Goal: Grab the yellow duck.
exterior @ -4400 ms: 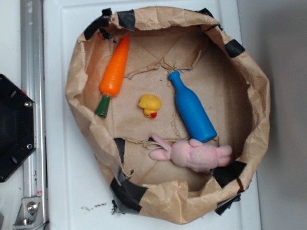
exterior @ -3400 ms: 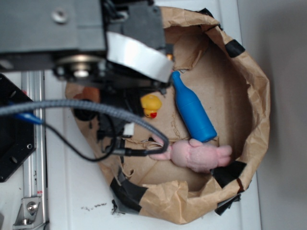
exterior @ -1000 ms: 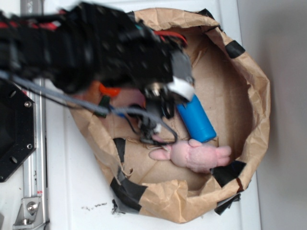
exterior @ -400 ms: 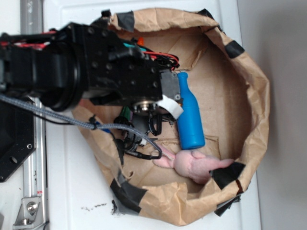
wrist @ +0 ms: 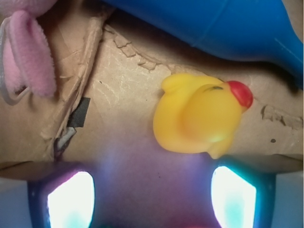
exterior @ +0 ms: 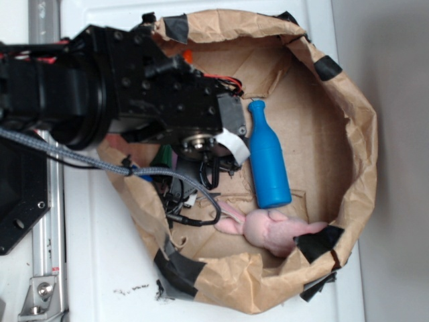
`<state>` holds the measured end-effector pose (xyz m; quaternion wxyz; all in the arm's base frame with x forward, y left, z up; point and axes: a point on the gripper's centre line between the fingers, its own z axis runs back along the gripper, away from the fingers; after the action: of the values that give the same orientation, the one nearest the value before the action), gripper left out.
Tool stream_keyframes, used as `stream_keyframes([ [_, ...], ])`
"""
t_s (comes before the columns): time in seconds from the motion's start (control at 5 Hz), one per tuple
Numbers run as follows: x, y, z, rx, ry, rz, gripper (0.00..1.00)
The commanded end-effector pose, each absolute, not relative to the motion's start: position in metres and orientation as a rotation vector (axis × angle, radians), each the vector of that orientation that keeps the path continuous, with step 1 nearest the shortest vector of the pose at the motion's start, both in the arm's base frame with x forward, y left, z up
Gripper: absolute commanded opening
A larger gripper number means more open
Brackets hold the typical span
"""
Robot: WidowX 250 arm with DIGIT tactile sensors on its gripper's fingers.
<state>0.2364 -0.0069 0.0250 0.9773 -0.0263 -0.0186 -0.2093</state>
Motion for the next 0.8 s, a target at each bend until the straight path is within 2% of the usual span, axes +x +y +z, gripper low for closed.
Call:
stream_keyframes([
  [0.0, 0.268, -0.005, 0.027, -0.054, -0.128, -0.397, 1.0],
  [0.2, 0.284, -0.003, 0.017, -0.108, -0.127, -0.341, 1.0],
  [0.4, 0.284, -0.005, 0.015, -0.1, -0.125, -0.337, 0.0],
  [0.6, 0.279, -0.005, 0.018, -0.086, -0.134, -0.354, 0.0],
])
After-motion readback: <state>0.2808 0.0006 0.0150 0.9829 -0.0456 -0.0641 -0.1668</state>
